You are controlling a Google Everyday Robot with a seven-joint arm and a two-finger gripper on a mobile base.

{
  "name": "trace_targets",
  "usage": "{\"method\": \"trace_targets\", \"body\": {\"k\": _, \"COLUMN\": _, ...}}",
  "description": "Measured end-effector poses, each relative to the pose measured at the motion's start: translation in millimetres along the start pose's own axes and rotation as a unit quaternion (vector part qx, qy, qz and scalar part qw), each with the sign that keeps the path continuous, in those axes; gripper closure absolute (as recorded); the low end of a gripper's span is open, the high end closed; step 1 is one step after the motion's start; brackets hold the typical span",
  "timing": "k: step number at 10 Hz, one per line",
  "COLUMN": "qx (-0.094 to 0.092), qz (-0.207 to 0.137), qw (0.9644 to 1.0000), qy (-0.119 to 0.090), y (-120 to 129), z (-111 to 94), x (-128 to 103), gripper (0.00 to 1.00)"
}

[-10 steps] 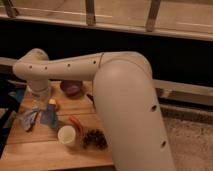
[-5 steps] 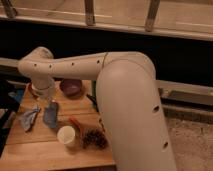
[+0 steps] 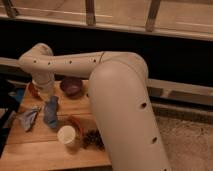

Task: Wipe purple bowl with sponge

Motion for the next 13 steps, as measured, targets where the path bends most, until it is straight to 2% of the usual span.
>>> {"method": "trace_targets", "body": {"k": 1, "qx": 0.011, "qz": 0.008, "qw": 0.9999, "qy": -0.003, "y": -26.1, "z": -4.5, "x": 1.8, "gripper": 1.0}}
{"method": "trace_targets", "body": {"k": 3, "qx": 0.028, "qz": 0.024, "qw": 0.9992, "qy": -0.018, "y": -61.9, "z": -14.1, "x": 1.3, "gripper": 1.0}}
{"method": "trace_targets", "body": {"k": 4, "qx": 0.04, "qz": 0.044, "qw": 0.9977, "qy": -0.033, "y": -87.3, "z": -21.9, "x": 3.9, "gripper": 1.0}}
{"method": "trace_targets", "body": {"k": 6, "qx": 0.053, "qz": 0.074, "qw": 0.9943, "qy": -0.055, "y": -116.1, "z": -27.3, "x": 8.5, "gripper": 1.0}}
{"method": "trace_targets", "body": {"k": 8, "qx": 0.052, "qz": 0.1, "qw": 0.9905, "qy": -0.079, "y": -126.6, "z": -23.4, "x": 8.0, "gripper": 1.0}}
{"method": "trace_targets", "body": {"k": 12, "qx": 0.051, "qz": 0.1, "qw": 0.9906, "qy": -0.078, "y": -124.8, "z": -22.9, "x": 7.8, "gripper": 1.0}}
{"method": "trace_targets", "body": {"k": 13, "qx": 0.055, "qz": 0.116, "qw": 0.9891, "qy": -0.071, "y": -125.7, "z": -18.7, "x": 13.8, "gripper": 1.0}}
